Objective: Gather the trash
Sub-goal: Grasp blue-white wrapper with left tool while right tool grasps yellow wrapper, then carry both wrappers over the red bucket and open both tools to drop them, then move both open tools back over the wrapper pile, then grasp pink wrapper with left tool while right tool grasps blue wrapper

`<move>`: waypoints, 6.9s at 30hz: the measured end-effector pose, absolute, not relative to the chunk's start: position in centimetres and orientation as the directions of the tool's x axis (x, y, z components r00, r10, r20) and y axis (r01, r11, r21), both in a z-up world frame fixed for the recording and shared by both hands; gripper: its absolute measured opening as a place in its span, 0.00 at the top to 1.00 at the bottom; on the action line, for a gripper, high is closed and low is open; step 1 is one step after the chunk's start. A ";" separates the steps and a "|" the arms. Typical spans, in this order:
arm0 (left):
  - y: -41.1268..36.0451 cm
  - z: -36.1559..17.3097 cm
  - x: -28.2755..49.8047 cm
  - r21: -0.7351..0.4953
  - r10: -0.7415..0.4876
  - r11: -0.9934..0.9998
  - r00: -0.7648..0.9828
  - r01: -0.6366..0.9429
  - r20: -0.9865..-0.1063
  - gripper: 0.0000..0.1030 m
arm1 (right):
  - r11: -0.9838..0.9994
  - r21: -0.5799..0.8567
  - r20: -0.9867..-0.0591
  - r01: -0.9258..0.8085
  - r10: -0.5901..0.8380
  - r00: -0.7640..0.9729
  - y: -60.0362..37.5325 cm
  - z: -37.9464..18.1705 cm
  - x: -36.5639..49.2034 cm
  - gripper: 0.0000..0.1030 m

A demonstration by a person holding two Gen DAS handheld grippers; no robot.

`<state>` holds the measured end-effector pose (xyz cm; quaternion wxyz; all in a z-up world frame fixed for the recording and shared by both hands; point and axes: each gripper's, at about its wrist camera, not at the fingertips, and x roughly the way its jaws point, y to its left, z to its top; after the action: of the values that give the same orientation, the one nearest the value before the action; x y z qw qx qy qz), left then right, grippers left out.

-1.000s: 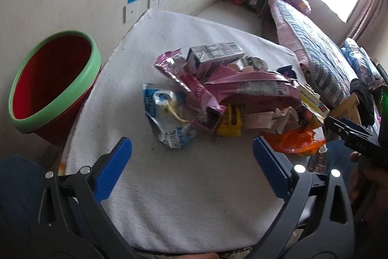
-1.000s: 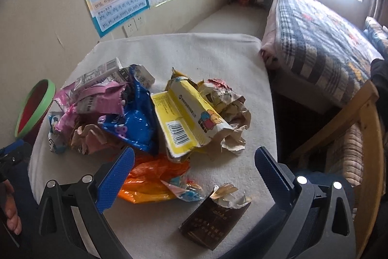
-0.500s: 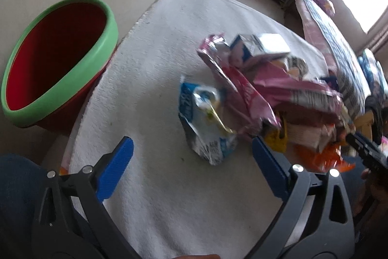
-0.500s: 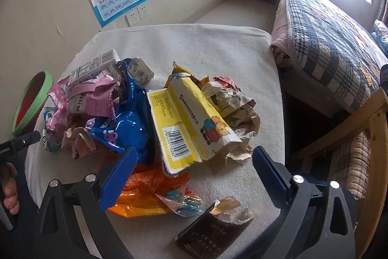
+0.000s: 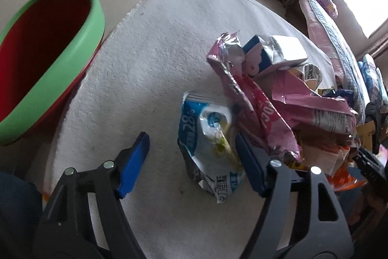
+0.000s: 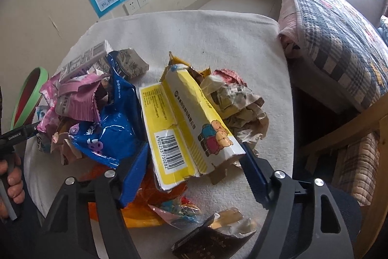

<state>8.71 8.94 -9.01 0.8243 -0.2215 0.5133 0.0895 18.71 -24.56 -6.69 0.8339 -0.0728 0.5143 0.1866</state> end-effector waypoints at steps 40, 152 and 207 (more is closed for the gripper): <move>6.7 -3.3 4.9 -0.257 -0.036 0.919 0.584 -0.300 -0.811 0.74 | 0.904 0.111 -0.793 -0.413 0.331 0.511 -25.7 0.8 15.4 0.66; 13.5 1.6 1.8 -0.254 0.061 0.895 0.664 -0.367 -0.745 0.05 | 0.716 0.162 -0.676 -0.679 0.582 0.452 -5.8 5.9 13.3 0.09; 3.7 -7.9 10.5 -0.395 -0.259 0.894 0.476 -0.213 -0.841 0.66 | 0.843 0.213 -0.877 -0.493 0.388 0.285 -20.2 -7.6 19.1 0.71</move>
<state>10.53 3.73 -7.92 0.8276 -0.2303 0.5118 -0.0139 19.06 -20.18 -7.61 0.7999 -0.0496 0.5308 0.2755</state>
